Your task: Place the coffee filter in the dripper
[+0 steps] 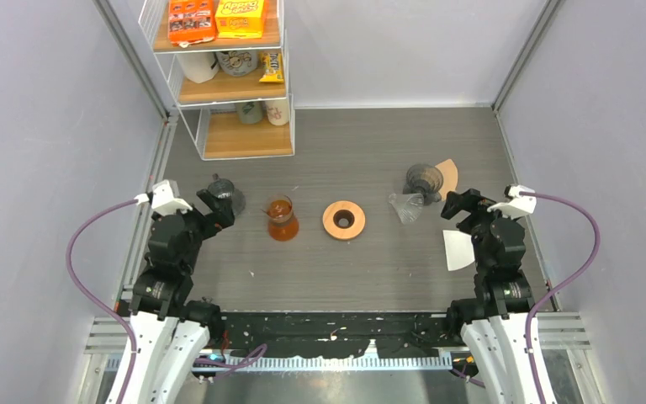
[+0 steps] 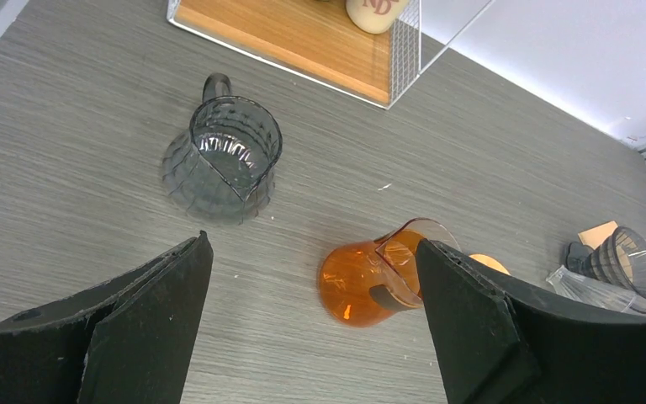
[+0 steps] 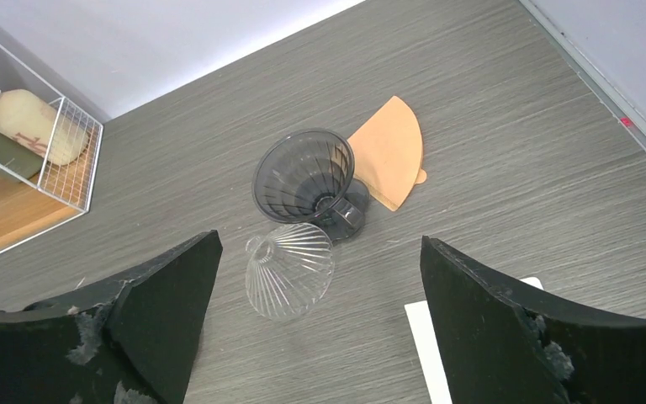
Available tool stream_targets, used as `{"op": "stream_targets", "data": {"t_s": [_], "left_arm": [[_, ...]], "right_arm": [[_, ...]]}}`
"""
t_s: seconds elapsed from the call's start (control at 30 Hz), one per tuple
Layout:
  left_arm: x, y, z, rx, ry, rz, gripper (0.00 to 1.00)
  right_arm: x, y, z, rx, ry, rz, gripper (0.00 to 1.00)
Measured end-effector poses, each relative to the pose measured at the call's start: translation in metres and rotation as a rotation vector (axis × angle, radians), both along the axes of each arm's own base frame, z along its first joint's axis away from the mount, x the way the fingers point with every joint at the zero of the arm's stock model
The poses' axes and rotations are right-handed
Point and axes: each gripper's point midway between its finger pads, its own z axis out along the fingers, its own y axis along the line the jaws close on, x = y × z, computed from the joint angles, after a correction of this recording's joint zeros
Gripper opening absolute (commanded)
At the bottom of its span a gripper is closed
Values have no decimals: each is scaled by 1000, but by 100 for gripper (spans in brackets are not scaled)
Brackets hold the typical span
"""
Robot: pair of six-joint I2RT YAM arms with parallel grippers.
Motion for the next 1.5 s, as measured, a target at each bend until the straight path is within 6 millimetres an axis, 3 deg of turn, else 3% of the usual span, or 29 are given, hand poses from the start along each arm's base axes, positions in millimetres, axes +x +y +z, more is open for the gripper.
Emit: {"op": "stream_targets", "data": {"t_s": [0.23,0.4,0.67,0.8,1.0,1.27,1.5], "left_arm": [[6,-3,-2,-3,-1,-9,99],[9,-7,-7,-12,4,-27,99],[13,-13,-8,-27,-13,-52,99],[12,-15,-4,-30,-29,-64,99],[9,-15,-3,-33,-44,-69,99],[9,-19,-5,-41,-37,-90,99],[10,-26,-7,-53,-27,-120,99]], "right_arm": [[1,7,0,62,-5,15,96],[-3,32,4,70,-4,162,95],[-2,65,13,87,189,360,95],[2,82,-3,99,291,427,95],[-2,145,-35,-39,470,552,95],[40,214,-58,-229,568,498,95],[61,244,-97,-281,653,482,97]]}}
